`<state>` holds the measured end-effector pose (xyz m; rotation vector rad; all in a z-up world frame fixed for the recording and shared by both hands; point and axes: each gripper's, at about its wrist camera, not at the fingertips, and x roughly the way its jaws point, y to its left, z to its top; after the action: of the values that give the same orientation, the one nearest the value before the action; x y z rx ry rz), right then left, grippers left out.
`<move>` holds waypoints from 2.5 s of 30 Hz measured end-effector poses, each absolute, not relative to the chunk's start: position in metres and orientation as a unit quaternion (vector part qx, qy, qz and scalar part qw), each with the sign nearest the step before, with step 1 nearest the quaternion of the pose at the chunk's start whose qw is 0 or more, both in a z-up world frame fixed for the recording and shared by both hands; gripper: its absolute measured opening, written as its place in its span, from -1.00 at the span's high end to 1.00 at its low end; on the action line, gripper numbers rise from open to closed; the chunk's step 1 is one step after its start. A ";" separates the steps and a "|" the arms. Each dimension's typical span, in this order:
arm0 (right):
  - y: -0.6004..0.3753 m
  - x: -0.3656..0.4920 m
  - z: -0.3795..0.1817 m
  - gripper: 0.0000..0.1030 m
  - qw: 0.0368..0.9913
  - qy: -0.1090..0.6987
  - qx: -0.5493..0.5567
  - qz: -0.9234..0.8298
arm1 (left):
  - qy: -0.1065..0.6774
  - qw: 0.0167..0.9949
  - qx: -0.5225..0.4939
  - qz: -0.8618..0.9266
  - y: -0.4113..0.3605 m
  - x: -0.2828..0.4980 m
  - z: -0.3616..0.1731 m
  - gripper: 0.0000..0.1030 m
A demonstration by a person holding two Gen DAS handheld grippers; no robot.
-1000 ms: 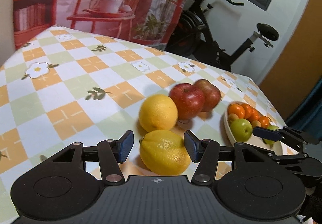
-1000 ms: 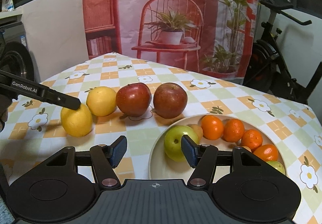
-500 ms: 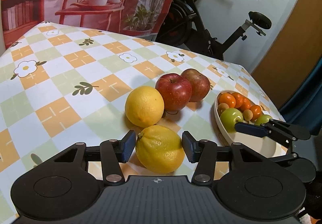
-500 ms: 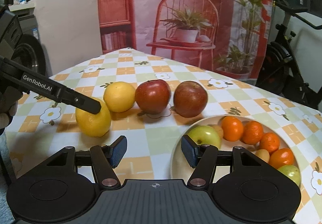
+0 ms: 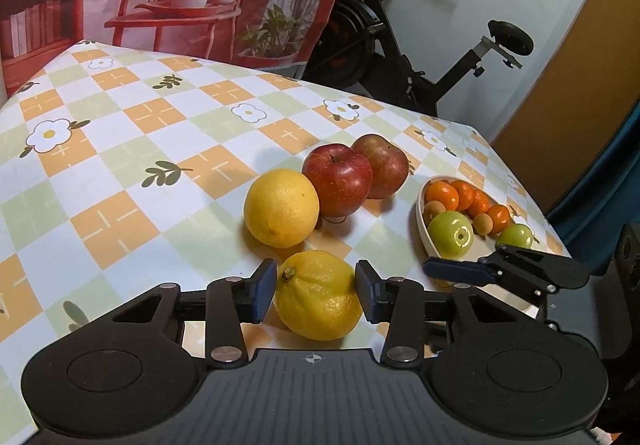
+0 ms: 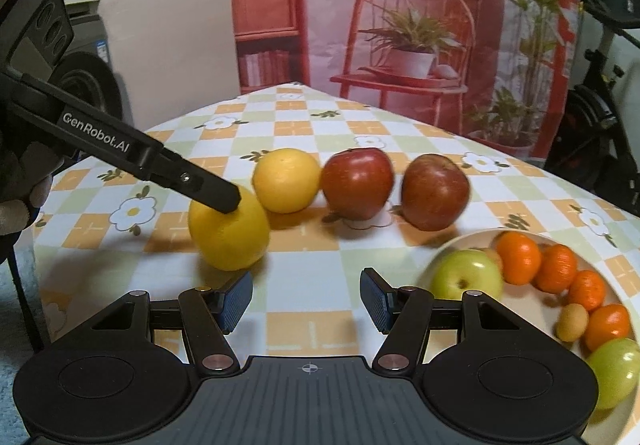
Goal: Organize fruits
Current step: 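Grasp a yellow lemon with the left tool, then carry the held lemon over the beige plate with the left tool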
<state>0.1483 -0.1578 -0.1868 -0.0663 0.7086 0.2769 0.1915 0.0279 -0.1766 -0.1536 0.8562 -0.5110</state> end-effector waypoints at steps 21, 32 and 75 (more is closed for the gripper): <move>-0.108 0.189 -0.204 -0.05 0.907 0.362 -0.052 0.206 | 0.406 0.882 -0.104 -0.214 0.061 0.197 -0.178 0.32; -0.112 0.190 -0.206 0.18 0.901 0.366 -0.039 0.228 | 0.406 0.880 -0.095 -0.227 0.047 0.195 -0.177 0.32; -0.146 0.165 -0.203 0.02 0.911 0.360 -0.047 0.197 | 0.425 0.853 -0.095 -0.287 -0.001 0.194 -0.188 0.10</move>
<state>0.1652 -0.1458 -0.2031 -0.0977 0.7423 0.4054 0.1937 -0.0009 -0.1884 -0.1990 0.8940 -0.6041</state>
